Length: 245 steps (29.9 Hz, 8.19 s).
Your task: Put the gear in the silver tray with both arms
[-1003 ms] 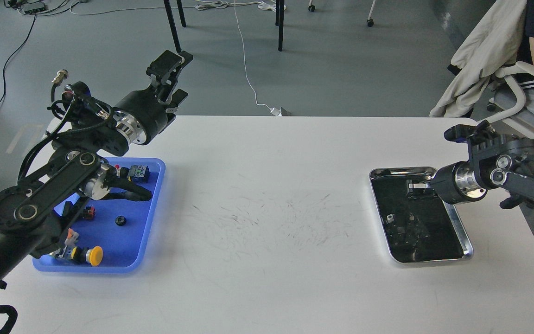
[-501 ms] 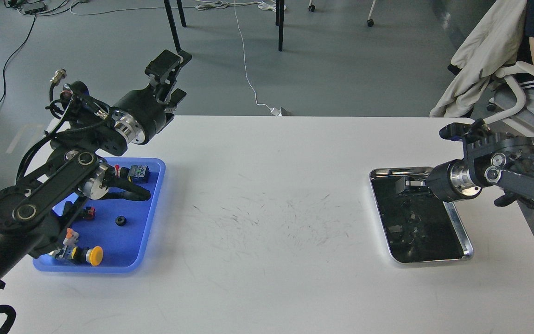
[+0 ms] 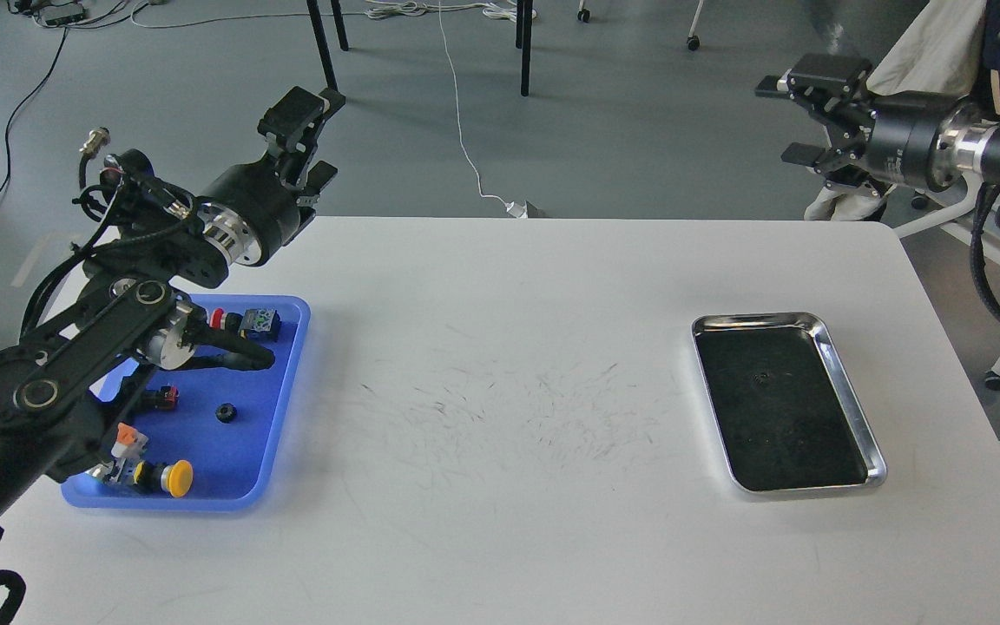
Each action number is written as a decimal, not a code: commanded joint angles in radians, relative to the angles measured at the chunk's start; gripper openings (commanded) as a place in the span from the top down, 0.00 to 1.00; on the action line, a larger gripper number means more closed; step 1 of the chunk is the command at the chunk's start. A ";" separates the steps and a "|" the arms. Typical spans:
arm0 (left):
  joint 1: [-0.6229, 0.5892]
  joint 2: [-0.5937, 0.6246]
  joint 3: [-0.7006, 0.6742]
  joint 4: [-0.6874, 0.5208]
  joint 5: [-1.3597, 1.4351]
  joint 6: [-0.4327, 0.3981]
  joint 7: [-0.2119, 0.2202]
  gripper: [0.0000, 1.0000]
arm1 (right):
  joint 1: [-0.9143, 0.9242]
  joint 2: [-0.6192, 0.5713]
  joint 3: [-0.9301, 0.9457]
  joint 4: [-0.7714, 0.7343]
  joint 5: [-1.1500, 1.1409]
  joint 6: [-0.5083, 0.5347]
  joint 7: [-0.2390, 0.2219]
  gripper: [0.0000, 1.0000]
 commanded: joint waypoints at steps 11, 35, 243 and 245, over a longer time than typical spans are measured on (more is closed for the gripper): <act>0.132 0.439 0.015 -0.208 -0.051 -0.206 -0.003 0.02 | -0.551 -0.066 0.301 -0.004 0.767 0.000 0.067 0.05; 0.229 0.525 0.416 -0.133 0.883 -0.137 -0.170 0.06 | -0.700 -0.035 0.326 0.003 0.759 0.000 0.069 0.03; -0.003 0.125 -0.026 0.071 -0.146 0.007 -0.004 0.02 | 0.290 0.624 -0.949 0.148 -0.597 0.000 -0.120 0.49; -0.001 0.125 -0.026 0.071 -0.146 0.009 -0.004 0.03 | 0.293 0.626 -0.964 0.148 -0.597 0.000 -0.118 0.58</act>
